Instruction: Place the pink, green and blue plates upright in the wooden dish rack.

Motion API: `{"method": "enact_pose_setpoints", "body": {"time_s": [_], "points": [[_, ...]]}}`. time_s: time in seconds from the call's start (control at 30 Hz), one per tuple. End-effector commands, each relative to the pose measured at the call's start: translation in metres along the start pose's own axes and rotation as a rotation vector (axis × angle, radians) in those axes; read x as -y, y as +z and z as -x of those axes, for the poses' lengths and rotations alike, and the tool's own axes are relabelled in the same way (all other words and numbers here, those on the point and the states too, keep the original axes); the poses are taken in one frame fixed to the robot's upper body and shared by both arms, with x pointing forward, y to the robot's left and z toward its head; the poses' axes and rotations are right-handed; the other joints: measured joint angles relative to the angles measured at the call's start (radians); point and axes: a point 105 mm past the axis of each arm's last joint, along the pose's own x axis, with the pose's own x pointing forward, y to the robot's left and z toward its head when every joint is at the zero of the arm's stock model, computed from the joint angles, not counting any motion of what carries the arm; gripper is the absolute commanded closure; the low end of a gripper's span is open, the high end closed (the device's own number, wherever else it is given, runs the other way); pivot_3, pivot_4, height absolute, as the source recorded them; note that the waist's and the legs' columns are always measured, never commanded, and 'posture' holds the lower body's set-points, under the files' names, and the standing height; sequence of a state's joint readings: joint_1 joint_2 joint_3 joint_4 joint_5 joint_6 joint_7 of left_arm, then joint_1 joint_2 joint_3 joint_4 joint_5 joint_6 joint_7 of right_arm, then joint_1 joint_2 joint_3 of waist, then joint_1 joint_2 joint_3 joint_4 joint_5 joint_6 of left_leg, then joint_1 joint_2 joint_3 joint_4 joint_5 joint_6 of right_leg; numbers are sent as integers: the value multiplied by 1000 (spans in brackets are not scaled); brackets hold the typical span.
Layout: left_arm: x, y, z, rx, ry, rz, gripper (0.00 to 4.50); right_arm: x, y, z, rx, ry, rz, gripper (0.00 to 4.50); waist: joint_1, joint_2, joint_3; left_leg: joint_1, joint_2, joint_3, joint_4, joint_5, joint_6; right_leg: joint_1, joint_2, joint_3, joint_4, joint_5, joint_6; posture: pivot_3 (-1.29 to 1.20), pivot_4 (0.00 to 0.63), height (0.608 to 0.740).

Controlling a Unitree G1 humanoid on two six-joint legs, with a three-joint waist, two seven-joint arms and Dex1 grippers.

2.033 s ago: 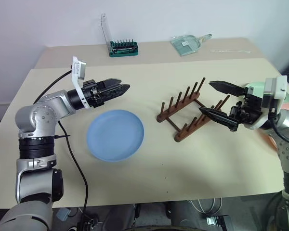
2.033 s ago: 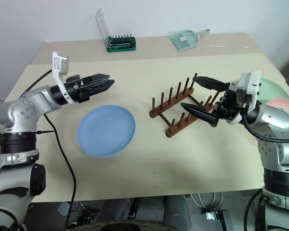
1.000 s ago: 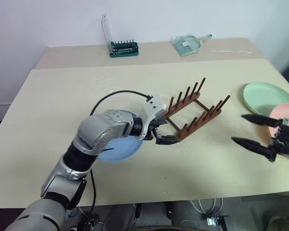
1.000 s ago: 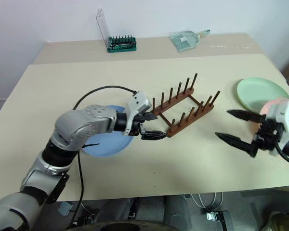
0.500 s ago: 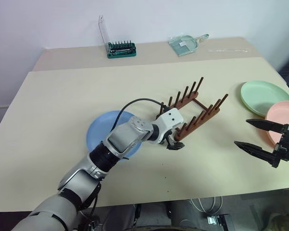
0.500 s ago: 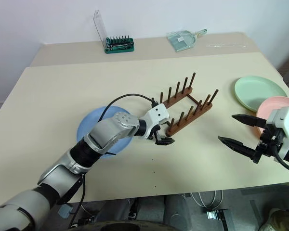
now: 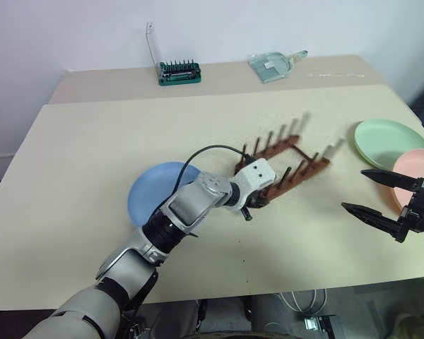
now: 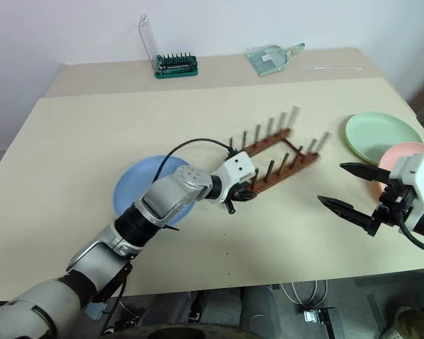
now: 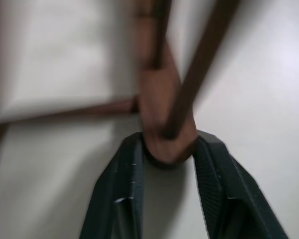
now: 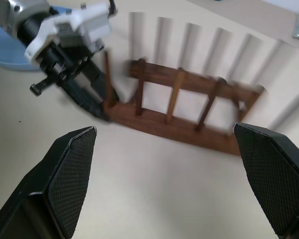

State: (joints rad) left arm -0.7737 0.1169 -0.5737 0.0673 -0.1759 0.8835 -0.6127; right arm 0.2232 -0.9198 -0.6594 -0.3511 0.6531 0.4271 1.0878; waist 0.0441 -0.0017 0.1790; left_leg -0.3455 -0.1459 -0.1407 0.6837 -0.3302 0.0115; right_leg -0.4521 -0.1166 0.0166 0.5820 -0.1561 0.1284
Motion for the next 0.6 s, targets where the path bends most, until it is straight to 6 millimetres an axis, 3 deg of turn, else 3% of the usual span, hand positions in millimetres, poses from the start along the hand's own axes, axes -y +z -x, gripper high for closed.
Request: {"method": "enact_pose_setpoints", "body": {"time_s": [0.03,0.23,0.33,0.6], "points": [[2,1,0,3,-7,-6,3717,-1,13,1,46,-9,38,0,-2,0,0,2,0,0,0,-1,1,2,0,0,-1,0,0,0,150,740],[-4,7,2,35,14,-85,3718,-1,14,1,45,-7,38,0,-3,0,0,7,0,0,0,-3,6,8,0,0,-3,0,2,0,150,740],[1,17,8,93,-72,-98,3718,-1,15,1,51,-6,35,0,-3,0,0,7,0,0,0,-2,4,8,0,0,-3,0,2,0,150,740],[-1,0,21,70,-173,-185,3718,-1,18,0,59,0,38,0,-3,0,0,7,0,0,0,-3,4,8,0,0,-3,0,2,0,150,740]]}}
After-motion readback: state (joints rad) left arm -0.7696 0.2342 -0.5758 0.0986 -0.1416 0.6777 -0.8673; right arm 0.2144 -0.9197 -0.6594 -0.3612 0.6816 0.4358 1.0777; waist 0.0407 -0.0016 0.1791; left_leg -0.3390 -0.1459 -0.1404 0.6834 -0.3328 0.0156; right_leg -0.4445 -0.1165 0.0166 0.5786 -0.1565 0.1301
